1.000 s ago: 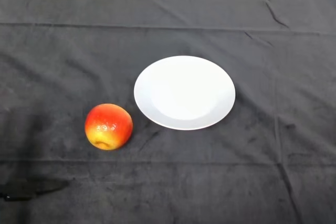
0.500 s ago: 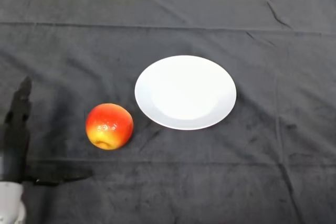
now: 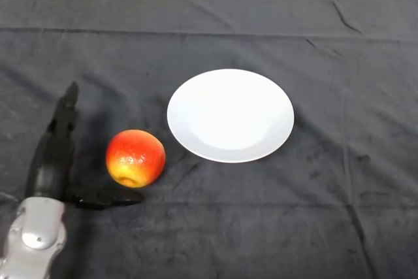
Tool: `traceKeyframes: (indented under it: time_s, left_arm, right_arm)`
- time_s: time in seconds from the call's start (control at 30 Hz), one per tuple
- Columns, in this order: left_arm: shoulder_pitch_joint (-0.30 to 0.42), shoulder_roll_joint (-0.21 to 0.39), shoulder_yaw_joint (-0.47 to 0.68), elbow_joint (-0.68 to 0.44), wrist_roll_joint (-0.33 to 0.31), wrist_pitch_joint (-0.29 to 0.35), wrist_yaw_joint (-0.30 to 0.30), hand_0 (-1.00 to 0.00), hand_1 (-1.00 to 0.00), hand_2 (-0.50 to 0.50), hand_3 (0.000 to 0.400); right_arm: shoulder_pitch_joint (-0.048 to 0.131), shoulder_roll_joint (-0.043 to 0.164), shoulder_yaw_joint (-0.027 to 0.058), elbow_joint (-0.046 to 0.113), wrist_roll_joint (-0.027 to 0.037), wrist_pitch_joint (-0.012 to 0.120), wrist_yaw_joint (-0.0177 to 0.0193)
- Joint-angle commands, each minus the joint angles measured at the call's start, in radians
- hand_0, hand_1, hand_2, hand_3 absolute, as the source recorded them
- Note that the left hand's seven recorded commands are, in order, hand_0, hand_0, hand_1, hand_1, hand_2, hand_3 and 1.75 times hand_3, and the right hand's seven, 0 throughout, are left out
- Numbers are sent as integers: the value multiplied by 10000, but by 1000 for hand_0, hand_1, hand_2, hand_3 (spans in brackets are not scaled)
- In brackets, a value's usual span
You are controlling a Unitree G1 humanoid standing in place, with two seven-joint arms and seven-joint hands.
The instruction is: Move the apple to the plate
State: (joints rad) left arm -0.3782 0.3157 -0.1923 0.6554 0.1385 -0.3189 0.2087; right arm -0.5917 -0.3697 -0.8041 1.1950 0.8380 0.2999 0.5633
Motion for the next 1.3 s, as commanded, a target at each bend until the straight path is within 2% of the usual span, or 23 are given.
traceKeyframes:
  time_s: [0.03,0.07,0.1,0.13,0.17,0.5,0.8,1.07,1.3]
  left_arm:
    - [-248,-161,-388,703,58,105,-48,0,0,0,0]
    - [-307,-190,-478,782,38,83,-58,-184,0,-92,74]
    - [-353,-216,-558,838,23,71,-63,-1000,-776,-112,400]
    - [-401,-238,-651,887,5,61,-70,-1000,-973,-14,400]
    - [-438,-250,-737,919,-12,50,-81,-1000,-1000,0,400]
    - [-543,166,-1048,567,-131,-55,-339,-1000,-1000,0,400]
    - [-358,576,-872,-1330,-31,795,-308,-1000,-1000,0,400]
    - [-582,310,-1045,-2758,304,1719,57,-1000,-1000,0,400]
    - [-1231,-247,-1598,-2387,502,1733,540,-1000,-1000,0,400]
  right_arm:
    - [108,-136,-99,-189,-44,16,-103]
    - [107,-137,-99,-186,-43,16,-103]
    - [106,-138,-99,-184,-42,16,-102]
    - [106,-139,-99,-182,-41,16,-101]
    - [105,-140,-100,-179,-40,16,-100]
    - [98,-147,-102,-159,-32,16,-91]
    - [99,-145,-100,-161,-30,14,-91]
    - [107,-138,-93,-180,-30,13,-99]
    - [111,-135,-88,-191,-31,13,-104]
